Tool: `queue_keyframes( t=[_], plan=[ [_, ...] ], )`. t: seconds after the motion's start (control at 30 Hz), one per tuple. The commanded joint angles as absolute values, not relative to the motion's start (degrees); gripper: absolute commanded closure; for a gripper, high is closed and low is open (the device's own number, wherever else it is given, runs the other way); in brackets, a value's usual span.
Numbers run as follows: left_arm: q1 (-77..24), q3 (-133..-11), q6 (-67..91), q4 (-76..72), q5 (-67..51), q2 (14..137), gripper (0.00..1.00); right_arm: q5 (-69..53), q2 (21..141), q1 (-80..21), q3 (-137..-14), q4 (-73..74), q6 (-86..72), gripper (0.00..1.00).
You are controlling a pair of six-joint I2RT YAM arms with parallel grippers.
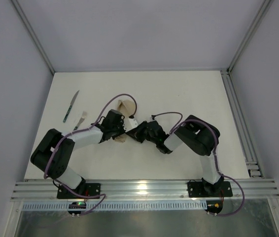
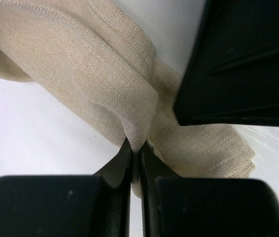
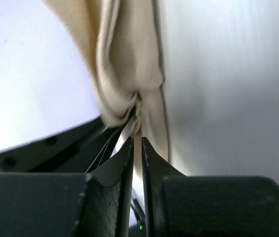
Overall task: Fold the napkin into a case and place the utensils inside
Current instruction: Stuff the top corner of the smaller-rectangle-folded napkin into the folded napkin.
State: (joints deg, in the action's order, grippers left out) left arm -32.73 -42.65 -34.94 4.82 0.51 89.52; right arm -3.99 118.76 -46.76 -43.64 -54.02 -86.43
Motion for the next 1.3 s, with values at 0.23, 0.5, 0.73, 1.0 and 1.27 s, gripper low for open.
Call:
queue_keyframes(
  t=[0.23,0.5,0.73,1.0,1.27],
  plan=[
    [-35.42,-36.57,-43.58,4.66,1.32,89.83,0.95,-12.56,97.14,-37.63,-30.24,-50.21,-70.70,0.72],
    [-40.16,-36.47,-54.83,19.06,-2.09,87.28,0.96,-0.54,80.61,-33.93,-44.72,-5.51,-36.51,0.51],
    [-45.35,-39.11,-61.08,30.23,6.32,88.06,0.96,-0.95,85.07,-32.96,-61.24,9.30,-21.37,0.37],
    [-50.71,-38.58,-60.30,30.94,13.89,90.61,0.95,-10.88,97.28,-32.96,-75.66,12.03,-18.72,0.25],
    [-50.80,-39.73,-56.52,31.03,11.43,90.62,0.94,-11.08,110.02,-37.09,-89.20,14.85,-17.58,0.25]
  ],
)
